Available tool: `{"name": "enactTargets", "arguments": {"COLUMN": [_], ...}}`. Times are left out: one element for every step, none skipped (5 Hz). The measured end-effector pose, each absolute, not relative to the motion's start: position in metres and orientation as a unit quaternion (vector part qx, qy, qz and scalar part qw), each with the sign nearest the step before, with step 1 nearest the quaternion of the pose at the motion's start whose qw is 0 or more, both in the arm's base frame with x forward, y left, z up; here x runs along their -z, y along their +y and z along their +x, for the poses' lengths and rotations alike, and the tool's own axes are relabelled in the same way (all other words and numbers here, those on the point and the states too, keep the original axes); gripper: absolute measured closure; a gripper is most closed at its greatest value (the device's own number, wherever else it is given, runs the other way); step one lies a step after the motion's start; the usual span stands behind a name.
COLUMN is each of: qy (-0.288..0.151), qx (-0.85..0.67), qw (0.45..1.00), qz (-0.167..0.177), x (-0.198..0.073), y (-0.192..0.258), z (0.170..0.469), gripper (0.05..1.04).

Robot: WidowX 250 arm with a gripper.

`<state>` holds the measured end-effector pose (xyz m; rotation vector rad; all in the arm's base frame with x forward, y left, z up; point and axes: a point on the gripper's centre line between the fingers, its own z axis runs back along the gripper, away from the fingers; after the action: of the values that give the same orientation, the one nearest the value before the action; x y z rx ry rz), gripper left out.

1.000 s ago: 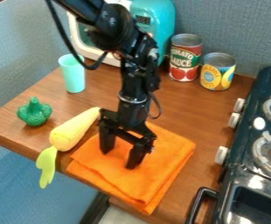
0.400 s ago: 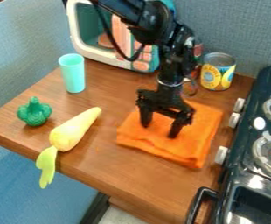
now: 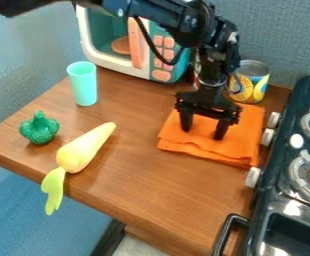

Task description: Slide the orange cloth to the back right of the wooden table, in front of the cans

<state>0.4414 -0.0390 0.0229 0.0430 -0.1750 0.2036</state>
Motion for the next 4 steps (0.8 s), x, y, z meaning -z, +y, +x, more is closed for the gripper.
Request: {"name": "enactTargets", "arguments": {"qy": [-0.071,-0.047,-0.013,-0.050], "qx": [-0.096,-0.087,-0.072,-0.056], "qw": [0.993,0.994,0.995,0.996], "qz": [0.025,0.049,0.072,0.053], "x": [-0.023,-0.026,-0.033,-0.060], "y": [-0.040,-0.034,-0.027,-0.030], "z": [0.450,0.443,0.425,0.421], "gripper": [0.082,0.083,0.083,0.083]}}
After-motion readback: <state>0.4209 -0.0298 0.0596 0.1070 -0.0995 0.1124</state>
